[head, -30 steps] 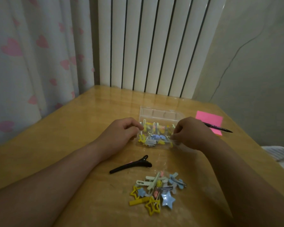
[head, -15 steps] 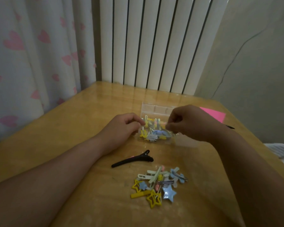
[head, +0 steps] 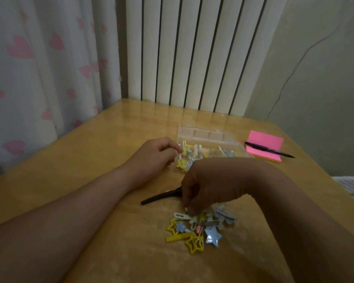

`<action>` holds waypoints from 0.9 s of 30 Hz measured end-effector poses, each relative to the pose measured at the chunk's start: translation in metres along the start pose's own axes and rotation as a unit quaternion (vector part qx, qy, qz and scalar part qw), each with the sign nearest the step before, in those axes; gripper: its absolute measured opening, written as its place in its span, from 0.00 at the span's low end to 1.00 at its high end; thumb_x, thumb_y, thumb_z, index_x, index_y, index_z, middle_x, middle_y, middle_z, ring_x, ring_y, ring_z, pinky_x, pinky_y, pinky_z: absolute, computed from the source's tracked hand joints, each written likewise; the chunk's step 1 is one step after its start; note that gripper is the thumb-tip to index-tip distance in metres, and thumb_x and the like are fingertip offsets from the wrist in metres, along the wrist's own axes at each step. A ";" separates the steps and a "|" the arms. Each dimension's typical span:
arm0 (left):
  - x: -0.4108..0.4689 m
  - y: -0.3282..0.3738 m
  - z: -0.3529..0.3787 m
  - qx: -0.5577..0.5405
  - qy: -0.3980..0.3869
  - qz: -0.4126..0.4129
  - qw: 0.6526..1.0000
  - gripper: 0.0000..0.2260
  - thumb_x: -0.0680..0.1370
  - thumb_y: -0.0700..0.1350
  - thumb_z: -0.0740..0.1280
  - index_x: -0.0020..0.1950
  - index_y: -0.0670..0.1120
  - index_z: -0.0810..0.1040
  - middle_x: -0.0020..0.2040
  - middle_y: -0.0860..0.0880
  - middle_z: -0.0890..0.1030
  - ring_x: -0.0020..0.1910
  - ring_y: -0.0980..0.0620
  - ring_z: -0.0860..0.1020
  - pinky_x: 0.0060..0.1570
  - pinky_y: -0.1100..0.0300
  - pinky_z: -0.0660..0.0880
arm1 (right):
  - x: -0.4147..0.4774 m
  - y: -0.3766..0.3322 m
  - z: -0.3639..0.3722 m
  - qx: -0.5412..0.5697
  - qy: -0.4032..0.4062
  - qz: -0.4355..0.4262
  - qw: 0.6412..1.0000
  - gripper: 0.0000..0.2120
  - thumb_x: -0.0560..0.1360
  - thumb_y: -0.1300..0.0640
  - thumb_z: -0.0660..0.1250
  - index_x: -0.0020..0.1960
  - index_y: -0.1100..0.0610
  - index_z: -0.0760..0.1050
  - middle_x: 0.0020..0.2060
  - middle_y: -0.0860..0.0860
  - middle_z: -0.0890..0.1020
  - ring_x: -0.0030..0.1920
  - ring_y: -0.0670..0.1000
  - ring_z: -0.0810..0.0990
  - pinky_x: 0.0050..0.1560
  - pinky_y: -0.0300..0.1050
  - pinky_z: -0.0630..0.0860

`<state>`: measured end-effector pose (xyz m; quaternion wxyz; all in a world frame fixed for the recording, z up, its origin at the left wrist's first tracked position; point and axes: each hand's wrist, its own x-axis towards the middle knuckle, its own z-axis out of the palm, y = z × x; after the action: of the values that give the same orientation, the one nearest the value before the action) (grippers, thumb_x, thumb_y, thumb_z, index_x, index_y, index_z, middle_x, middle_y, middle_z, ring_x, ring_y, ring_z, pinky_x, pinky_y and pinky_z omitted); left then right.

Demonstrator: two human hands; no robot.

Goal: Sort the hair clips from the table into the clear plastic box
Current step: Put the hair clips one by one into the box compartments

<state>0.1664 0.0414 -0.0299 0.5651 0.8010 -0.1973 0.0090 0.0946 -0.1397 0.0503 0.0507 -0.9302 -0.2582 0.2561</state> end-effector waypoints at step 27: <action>-0.001 0.001 0.000 0.012 -0.003 -0.005 1.000 0.09 0.83 0.43 0.67 0.52 0.53 0.87 0.38 0.53 0.82 0.38 0.59 0.78 0.46 0.58 0.76 | -0.011 0.113 0.000 0.203 0.398 0.213 0.869 0.10 0.75 0.56 0.78 0.54 0.50 0.79 0.43 0.49 0.85 0.41 0.47 0.85 0.39 0.43 0.79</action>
<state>0.1650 0.0414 -0.0291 0.5545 0.8089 -0.1953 0.0063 0.1374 -0.2423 0.0298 0.2809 -0.9549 0.0453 -0.0843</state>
